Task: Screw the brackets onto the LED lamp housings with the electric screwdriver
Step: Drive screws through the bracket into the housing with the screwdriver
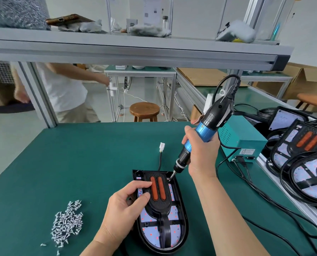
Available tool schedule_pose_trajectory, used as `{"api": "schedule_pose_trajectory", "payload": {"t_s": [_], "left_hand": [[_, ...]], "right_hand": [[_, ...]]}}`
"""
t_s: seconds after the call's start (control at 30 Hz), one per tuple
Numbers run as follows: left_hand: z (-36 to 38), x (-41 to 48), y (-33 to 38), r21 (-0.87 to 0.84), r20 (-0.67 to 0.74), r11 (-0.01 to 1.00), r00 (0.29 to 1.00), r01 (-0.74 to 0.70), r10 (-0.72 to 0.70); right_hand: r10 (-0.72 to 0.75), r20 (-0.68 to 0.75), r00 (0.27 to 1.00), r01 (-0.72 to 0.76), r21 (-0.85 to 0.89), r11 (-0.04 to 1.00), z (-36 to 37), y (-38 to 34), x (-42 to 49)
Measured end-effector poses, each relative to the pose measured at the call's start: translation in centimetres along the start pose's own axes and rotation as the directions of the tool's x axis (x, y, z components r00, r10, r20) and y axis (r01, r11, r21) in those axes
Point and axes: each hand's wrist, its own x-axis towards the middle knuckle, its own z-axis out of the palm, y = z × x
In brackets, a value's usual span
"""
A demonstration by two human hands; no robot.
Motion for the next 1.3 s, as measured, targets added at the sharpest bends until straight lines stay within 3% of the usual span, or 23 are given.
{"api": "schedule_pose_trajectory", "payload": {"t_s": [0.4,0.7,0.83,1.0,1.17,1.3], "left_hand": [[0.0,-0.1,-0.1,-0.027,0.020,1.000,1.000,0.006,-0.005],[0.1,0.4,-0.2,-0.066,0.006,0.998,1.000,-0.010,0.010],[0.0,0.3,-0.4,-0.019,-0.009,1.000,1.000,-0.018,0.018],[-0.3,0.2,-0.7,0.062,0.013,0.998,0.999,-0.031,0.030],[-0.4,0.4,-0.8,0.089,0.014,0.996,1.000,-0.024,0.023],[-0.5,0.6,-1.1,0.112,0.014,0.993,0.999,-0.035,0.034]], "right_hand": [[0.002,0.045,0.999,0.000,-0.045,0.999,0.5,0.2,0.2],[0.017,0.301,0.953,0.002,-0.061,0.998,0.3,0.2,-0.5],[0.015,0.288,0.958,-0.022,0.021,1.000,0.0,-0.2,-0.9],[0.022,0.163,0.986,-0.038,0.095,0.995,-0.8,-1.4,0.1],[0.131,0.084,0.988,-0.150,0.291,0.945,-2.3,-1.8,1.1],[0.268,0.033,0.963,-0.264,0.337,0.904,-2.9,-1.2,1.1]]}}
